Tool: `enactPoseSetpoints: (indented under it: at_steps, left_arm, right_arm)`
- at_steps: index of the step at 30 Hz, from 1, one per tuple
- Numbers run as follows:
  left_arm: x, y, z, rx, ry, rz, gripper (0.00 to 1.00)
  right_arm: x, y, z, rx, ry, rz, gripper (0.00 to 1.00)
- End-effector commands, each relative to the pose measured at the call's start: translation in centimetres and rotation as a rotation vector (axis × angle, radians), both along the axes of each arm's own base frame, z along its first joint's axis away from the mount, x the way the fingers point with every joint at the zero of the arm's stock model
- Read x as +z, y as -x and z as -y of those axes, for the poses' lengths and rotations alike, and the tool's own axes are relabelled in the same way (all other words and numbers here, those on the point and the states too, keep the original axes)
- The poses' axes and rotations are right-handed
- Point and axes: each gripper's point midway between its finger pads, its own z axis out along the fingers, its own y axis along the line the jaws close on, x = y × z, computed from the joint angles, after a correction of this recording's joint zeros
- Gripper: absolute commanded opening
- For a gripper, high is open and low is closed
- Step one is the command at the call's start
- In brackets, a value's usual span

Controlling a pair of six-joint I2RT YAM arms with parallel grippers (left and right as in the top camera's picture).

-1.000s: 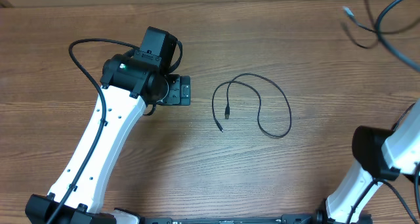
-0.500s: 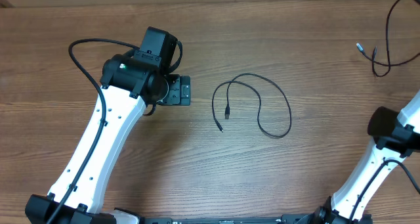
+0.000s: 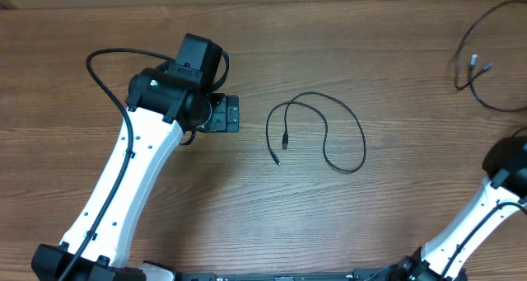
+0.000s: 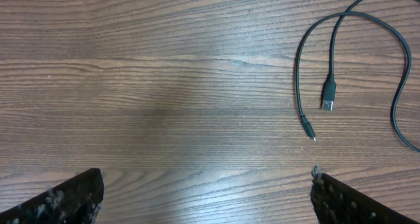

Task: Untangle cables
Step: 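Open the right gripper, leaving the cable at the right table edge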

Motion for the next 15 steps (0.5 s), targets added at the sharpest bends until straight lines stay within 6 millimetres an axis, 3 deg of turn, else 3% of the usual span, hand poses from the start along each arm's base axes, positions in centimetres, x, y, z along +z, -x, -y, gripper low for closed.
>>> enactPoseSetpoints:
  at_steps: [1,8,15]
  left_arm:
    - [0.7,-0.2,0.1,0.016,0.016,0.021,1.0]
    - [0.7,-0.2,0.1,0.016,0.016,0.021,0.99]
    - [0.7,-0.2,0.1,0.016,0.016,0.021,1.0]
  right_arm:
    - [-3.2,1.1,1.6,-0.041,-0.044,-0.049,0.04]
    - [-8.0,2.8,3.2,-0.1,-0.111,-0.108,0.04]
    - [-8.8,5.4,5.3,-0.198,-0.153,-0.1,0.04]
